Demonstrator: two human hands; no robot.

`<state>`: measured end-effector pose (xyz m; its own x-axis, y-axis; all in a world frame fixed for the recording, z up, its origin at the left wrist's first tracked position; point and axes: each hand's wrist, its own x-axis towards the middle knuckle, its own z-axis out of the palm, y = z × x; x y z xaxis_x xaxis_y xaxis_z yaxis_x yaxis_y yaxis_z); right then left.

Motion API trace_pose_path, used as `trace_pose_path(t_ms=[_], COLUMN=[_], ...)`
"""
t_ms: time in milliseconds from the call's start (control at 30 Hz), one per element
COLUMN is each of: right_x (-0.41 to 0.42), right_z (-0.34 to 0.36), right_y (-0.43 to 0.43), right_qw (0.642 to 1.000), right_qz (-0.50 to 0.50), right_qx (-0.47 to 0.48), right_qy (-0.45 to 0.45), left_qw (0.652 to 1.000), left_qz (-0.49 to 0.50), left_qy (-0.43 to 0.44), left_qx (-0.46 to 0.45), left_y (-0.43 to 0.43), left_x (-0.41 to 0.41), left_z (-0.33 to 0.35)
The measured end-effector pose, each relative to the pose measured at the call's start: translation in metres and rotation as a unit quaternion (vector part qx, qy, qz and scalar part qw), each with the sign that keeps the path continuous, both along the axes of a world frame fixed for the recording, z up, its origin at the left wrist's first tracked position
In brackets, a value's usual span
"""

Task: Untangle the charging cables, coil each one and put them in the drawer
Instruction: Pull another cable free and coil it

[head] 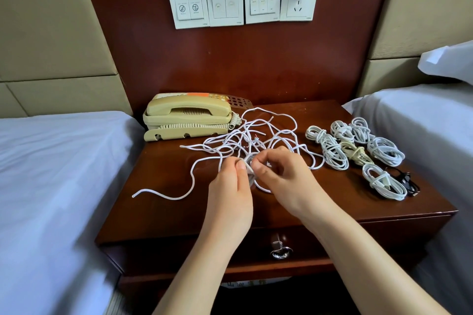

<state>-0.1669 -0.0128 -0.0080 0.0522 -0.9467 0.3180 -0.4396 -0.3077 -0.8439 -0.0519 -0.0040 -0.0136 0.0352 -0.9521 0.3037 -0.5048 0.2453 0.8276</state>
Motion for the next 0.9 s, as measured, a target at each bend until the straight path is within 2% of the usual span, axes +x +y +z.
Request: trace_pose_path(t_ms=[67,167,233,300,367,567,700,900], right_x=[-0.001,0.005,0.012,0.017,0.018,0.018,0.02,0.013], right_z=[0.0,-0.003,-0.006,-0.009,-0.013,-0.012,-0.002,-0.003], right_y=[0.001,0.005,0.008,0.01,0.009,0.005,0.012,0.013], right_qw=[1.0,0.993,0.981,0.972,0.967,0.971,0.989,0.989], right_qz=[-0.005,-0.078,-0.108,-0.094,-0.085,-0.075,-0.025,-0.016], right_qx=[-0.002,-0.087,-0.162,-0.213,-0.237,-0.209,-0.148,-0.142], right_qy=[-0.012,-0.007,0.017,0.031,0.052,0.085,0.011,-0.028], left_qw=[0.999,0.99,0.972,0.945,0.93,0.947,0.952,0.953], left_qz=[-0.018,-0.035,-0.032,-0.016,-0.012,-0.033,-0.035,-0.036], left_qy=[0.028,0.117,0.207,0.298,0.335,0.289,0.279,0.279], left_qx=[0.027,0.067,0.103,0.137,0.151,0.139,0.122,0.115], left_y=[-0.001,-0.004,-0.008,-0.011,-0.013,0.0,0.002,0.004], left_x=[-0.001,-0.003,-0.005,-0.005,-0.004,-0.007,-0.005,-0.005], left_z=[-0.001,-0.003,-0.003,0.001,0.003,0.007,0.012,0.012])
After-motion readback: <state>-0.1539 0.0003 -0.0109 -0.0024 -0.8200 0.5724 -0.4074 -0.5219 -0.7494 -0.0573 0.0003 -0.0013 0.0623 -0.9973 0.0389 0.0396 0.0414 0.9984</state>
